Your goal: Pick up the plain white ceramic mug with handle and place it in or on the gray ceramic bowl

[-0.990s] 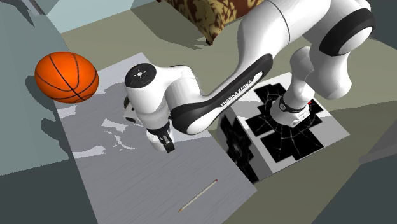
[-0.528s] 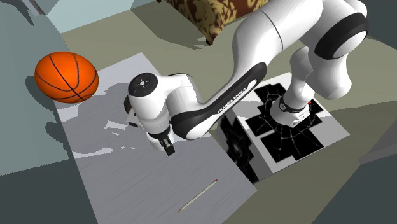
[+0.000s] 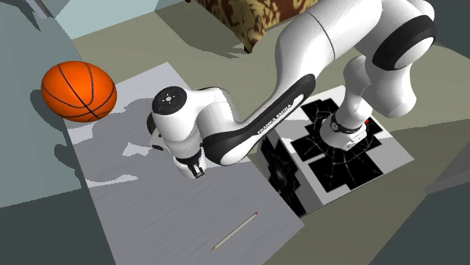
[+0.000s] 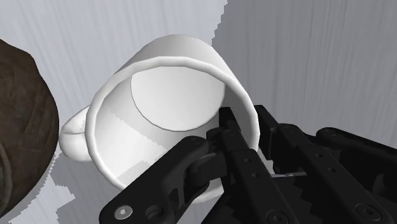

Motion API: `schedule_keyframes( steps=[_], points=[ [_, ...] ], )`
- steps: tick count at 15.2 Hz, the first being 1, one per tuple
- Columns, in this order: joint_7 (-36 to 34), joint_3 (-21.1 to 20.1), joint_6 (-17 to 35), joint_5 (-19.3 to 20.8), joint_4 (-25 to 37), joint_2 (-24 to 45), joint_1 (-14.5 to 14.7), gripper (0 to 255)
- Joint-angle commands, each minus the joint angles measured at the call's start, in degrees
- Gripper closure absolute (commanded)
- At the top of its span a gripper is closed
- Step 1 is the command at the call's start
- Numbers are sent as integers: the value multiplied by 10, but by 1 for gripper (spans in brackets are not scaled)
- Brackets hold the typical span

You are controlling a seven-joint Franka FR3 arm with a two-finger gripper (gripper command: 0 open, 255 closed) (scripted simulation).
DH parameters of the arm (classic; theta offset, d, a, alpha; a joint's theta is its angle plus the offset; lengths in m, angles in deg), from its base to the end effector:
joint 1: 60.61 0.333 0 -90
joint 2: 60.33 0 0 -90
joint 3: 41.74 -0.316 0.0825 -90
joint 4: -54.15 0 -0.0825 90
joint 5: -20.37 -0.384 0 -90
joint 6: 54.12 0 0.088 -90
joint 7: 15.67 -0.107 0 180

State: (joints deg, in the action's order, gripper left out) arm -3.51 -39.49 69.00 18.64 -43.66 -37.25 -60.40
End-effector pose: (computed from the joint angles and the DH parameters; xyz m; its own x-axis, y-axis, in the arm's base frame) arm 0.6635 -0.0198 0.3617 0.9858 0.1632 0.0406 0.1634 -0.9866 -0.0020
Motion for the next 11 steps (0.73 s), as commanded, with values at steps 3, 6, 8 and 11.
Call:
schedule_keyframes(
  steps=[3,6,8,11],
  points=[
    [0,0,0,0,0,0,0,255],
    [0,0,0,0,0,0,0,255],
    [0,0,-6,0,3,-3,0,255],
    [-1,0,-26,1,14,-12,0,255]
  ],
)
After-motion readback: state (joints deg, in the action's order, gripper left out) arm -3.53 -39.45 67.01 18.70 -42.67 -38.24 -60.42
